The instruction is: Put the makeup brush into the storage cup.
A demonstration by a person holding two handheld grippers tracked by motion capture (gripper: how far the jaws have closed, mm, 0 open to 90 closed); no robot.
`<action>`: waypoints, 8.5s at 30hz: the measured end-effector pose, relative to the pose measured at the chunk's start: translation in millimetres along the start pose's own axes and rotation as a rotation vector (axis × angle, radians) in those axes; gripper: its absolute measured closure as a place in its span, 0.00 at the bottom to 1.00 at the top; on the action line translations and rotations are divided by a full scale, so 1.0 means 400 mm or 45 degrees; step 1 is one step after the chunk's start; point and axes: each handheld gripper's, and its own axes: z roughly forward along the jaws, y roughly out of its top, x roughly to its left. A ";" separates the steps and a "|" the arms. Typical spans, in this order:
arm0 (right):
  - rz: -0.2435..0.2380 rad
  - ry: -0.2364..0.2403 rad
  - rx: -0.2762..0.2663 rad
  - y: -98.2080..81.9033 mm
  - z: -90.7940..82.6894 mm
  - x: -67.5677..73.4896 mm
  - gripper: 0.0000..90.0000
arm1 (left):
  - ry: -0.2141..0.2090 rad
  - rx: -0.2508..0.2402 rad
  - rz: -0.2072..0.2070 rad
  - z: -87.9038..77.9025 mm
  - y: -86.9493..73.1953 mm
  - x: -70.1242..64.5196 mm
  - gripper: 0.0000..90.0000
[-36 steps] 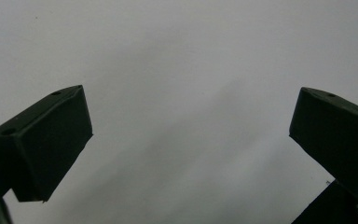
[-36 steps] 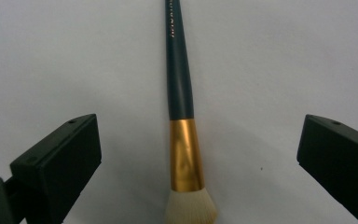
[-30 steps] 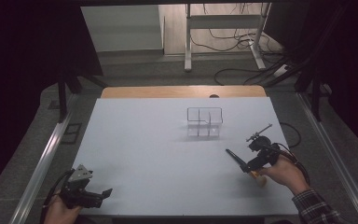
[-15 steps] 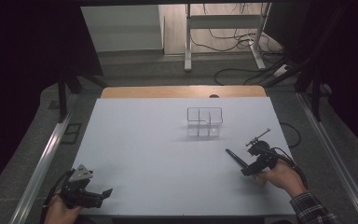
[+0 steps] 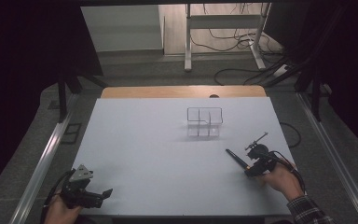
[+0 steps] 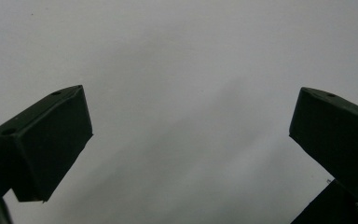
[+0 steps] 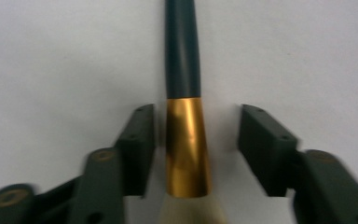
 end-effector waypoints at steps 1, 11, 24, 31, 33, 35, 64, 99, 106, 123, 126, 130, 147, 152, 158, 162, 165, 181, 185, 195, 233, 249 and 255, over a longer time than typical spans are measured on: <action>-0.004 -0.001 0.011 0.002 -0.002 0.009 0.69 | 0.000 0.001 0.001 0.000 0.000 0.000 0.00; 0.048 0.016 0.037 0.007 -0.005 0.011 0.80 | 0.000 -0.001 0.000 0.000 0.000 0.001 0.00; 0.104 0.044 -0.082 -0.030 -0.013 -0.006 0.80 | 0.000 -0.004 -0.003 0.000 0.001 0.001 0.00; 0.119 0.074 -0.137 -0.044 -0.021 -0.012 0.80 | 0.003 -0.009 -0.005 0.000 0.001 0.001 0.00; 0.125 0.073 -0.153 -0.047 -0.023 -0.011 0.80 | 0.004 -0.010 -0.006 -0.001 0.001 0.001 0.00; 0.126 0.081 -0.171 -0.050 -0.026 -0.011 0.80 | 0.003 -0.011 -0.008 -0.001 0.002 0.001 0.00; 0.109 0.104 -0.488 -0.075 -0.114 0.007 0.80 | -0.055 -0.140 0.068 0.021 0.085 -0.029 0.00; -0.052 0.236 -0.696 -0.030 -0.154 0.099 0.80 | -0.322 -0.199 0.106 0.068 0.227 -0.085 0.00; -0.086 0.269 -0.693 -0.015 -0.154 0.122 0.80 | -0.338 -0.198 0.155 0.077 0.253 -0.099 0.00; -0.184 0.340 -0.631 0.024 -0.130 0.185 0.80 | -0.396 -0.183 0.306 0.124 0.337 -0.158 0.00; -0.202 0.352 -0.620 0.030 -0.125 0.196 0.80 | -0.404 -0.187 0.329 0.133 0.350 -0.168 0.00; -0.220 0.374 -0.599 0.038 -0.120 0.212 0.80 | -0.411 -0.186 0.352 0.142 0.362 -0.176 0.00; -0.315 0.436 -0.529 0.071 -0.109 0.276 0.80 | -0.453 -0.159 0.462 0.186 0.406 -0.223 0.00; -0.355 0.458 -0.491 0.082 -0.103 0.299 0.80 | -0.447 -0.123 0.523 0.204 0.414 -0.241 0.01; -0.376 0.472 -0.467 0.088 -0.100 0.312 0.80 | -0.447 -0.106 0.564 0.210 0.415 -0.252 0.04; -0.391 0.484 -0.436 0.094 -0.097 0.321 0.80 | -0.434 -0.077 0.639 0.214 0.414 -0.260 0.09; -0.403 0.489 -0.420 0.097 -0.094 0.327 0.80 | -0.415 -0.063 0.689 0.216 0.411 -0.267 0.13; -0.444 0.501 -0.361 0.108 -0.088 0.343 0.80 | -0.363 -0.018 0.870 0.222 0.396 -0.304 0.39; -0.455 0.511 -0.342 0.110 -0.087 0.349 0.80 | -0.355 -0.014 0.897 0.225 0.393 -0.309 0.45; -0.470 0.521 -0.363 0.107 -0.083 0.351 0.77 | -0.413 0.087 1.147 0.226 0.373 -0.329 0.79; -0.264 0.347 -0.729 0.070 -0.094 0.246 0.02 | -0.467 -0.053 0.690 0.195 0.331 -0.258 0.87; -0.169 0.425 -0.771 0.058 -0.090 0.241 0.00 | -0.485 -0.205 0.510 0.168 0.300 -0.264 0.87; -0.135 0.484 -0.800 0.058 -0.093 0.246 0.01 | -0.468 -0.245 0.496 0.163 0.296 -0.272 0.87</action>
